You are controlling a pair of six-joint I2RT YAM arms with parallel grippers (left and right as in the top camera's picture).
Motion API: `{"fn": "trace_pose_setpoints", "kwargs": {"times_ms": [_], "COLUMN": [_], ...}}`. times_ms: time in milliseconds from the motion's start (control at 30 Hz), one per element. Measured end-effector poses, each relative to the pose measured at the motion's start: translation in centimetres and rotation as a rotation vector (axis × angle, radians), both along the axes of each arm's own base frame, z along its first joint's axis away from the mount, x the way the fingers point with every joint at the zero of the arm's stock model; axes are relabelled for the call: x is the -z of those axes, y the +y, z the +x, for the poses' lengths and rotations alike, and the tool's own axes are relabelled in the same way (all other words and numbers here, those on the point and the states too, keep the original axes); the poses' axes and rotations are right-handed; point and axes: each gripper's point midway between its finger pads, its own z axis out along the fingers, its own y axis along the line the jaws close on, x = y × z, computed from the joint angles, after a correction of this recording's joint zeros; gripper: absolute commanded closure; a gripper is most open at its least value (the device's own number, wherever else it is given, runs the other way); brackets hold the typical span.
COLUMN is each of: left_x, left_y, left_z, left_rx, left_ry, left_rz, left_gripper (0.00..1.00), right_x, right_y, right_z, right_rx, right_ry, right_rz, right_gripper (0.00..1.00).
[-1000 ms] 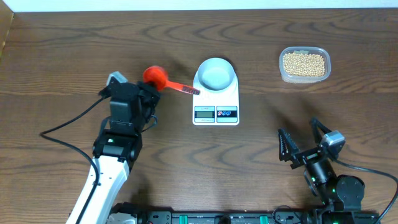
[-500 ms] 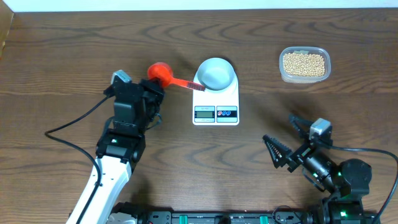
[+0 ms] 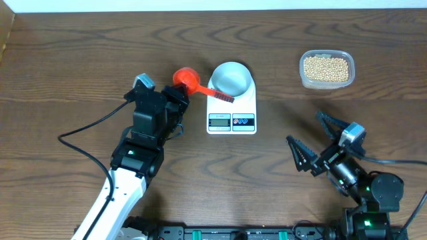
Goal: Scoop item into bowl and weigh 50g on scale
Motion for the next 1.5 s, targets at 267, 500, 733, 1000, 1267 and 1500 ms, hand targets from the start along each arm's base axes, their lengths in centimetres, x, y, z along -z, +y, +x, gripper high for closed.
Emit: {"fn": "trace_pose_setpoints", "kwargs": {"times_ms": [267,500,733,1000,1267,1500], "left_x": [-0.6,-0.6,0.7,1.2,1.1,1.0], "left_y": [-2.1,-3.1,-3.6,-6.4,-8.6,-9.4], "left_z": [-0.5,-0.6,0.0,-0.2,-1.3,-1.7], "left_rx": [0.055,0.063,0.041,0.102,0.175,0.208], "left_ry": [-0.021,-0.016,0.03,0.034,0.027,0.017], "left_rz": [-0.012,-0.055,-0.099,-0.126,-0.117,-0.099], "left_gripper": [0.93,0.93,0.93,0.93,0.93,0.93], "right_x": [1.0,-0.5,0.9,1.2,1.1,1.0], "right_y": [1.6,3.8,5.1,7.2,7.2,7.7], "right_z": [2.1,2.7,2.7,2.2,3.6,4.0], "right_rx": [-0.118,-0.323,-0.434,-0.482,-0.388,-0.349], "right_ry": [0.098,0.0,0.033,0.052,0.054,0.054], "right_rz": [-0.007,-0.031,-0.01,0.004,0.023,0.033], "right_gripper": [0.04,0.29,0.4,0.48,0.58,0.64]}}
